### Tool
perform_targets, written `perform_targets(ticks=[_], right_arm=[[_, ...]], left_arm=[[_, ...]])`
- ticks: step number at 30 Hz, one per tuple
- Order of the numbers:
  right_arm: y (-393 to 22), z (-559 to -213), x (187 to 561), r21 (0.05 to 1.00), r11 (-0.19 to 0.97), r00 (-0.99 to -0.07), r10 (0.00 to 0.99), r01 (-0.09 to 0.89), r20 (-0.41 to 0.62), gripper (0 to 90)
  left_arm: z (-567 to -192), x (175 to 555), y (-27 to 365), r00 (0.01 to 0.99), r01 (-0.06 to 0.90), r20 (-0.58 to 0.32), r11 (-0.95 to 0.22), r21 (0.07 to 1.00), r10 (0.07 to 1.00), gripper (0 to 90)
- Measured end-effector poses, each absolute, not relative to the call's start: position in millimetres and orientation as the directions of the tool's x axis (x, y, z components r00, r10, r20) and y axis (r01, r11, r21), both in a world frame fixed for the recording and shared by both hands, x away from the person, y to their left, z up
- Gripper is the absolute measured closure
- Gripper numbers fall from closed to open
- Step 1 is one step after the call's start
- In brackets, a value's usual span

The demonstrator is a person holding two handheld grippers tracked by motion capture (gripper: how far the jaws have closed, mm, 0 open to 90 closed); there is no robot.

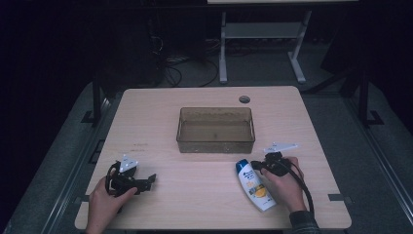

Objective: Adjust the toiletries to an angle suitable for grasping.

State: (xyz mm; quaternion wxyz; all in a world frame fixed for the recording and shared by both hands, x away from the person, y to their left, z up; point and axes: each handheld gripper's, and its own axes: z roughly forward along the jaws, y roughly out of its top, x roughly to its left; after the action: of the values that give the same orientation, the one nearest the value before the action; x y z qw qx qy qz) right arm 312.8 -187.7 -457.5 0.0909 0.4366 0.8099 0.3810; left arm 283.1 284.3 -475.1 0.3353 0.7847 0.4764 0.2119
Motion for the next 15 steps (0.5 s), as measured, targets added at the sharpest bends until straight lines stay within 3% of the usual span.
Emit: perform_targets(ticks=[7,15], right_arm=[[-188.0,-455.9,311.2,0.697,0.315,-0.597,0.777,0.644,0.201,89.4],[-194.4,-449.6,304.8,0.716,0.270,-0.568,0.796,0.643,0.210,66.3]], left_arm=[[-475.1,283.1,284.3,0.456,0.606,0.013,-0.321,0.728,0.890,12.8],[-475.1,283.2,284.4,0.456,0.606,0.012,-0.321,0.728,0.890,12.8]])
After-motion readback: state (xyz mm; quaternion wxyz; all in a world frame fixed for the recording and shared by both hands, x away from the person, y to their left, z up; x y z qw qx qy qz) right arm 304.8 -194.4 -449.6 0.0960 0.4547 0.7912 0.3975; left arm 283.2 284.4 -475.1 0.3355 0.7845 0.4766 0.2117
